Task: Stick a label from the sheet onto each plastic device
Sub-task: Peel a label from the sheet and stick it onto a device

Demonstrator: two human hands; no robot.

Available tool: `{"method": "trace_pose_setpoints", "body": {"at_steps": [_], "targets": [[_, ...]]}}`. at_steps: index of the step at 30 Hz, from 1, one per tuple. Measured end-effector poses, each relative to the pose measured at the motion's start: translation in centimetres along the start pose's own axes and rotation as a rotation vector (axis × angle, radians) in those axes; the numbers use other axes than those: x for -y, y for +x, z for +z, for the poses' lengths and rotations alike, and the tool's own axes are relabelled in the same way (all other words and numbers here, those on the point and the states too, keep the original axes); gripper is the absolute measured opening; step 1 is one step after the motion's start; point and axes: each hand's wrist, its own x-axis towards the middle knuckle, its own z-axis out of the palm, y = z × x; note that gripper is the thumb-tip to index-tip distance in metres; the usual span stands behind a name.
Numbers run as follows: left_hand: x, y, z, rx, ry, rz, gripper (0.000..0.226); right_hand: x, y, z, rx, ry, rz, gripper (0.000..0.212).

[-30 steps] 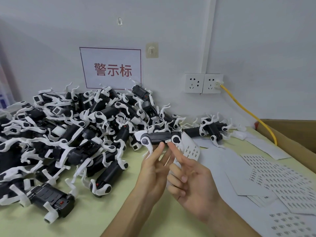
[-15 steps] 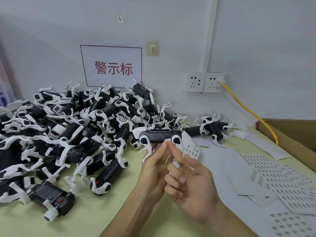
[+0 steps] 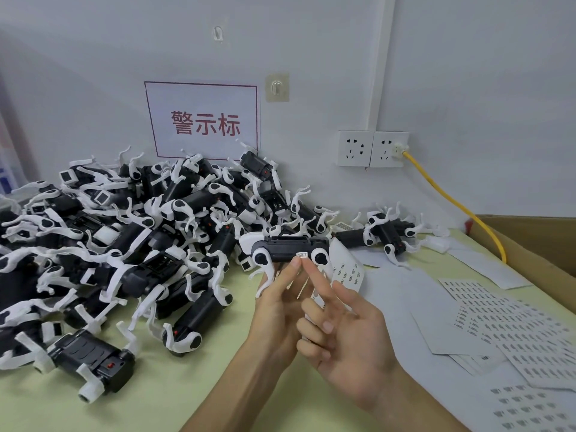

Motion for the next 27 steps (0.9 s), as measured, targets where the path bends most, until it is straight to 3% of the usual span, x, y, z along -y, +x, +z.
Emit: {"method": "trace_pose_setpoints", "body": {"at_steps": [6, 14, 27], "targets": [[0.01, 0.25, -0.13, 0.021, -0.068, 0.065, 0.029, -0.13, 0.01, -0.05, 0.034, -0.022, 0.01, 0.056], [0.0, 0.15, 0.08, 0.049, -0.09, 0.095, 0.028, -0.18, 0.07, -0.09, 0.015, 0.0, 0.004, 0.052], [0.12, 0.35, 0.01, -0.045, -0.131, 0.106, 0.028, -0.26, 0.14, -0.18, 0.02, -0.009, 0.014, 0.052]]}}
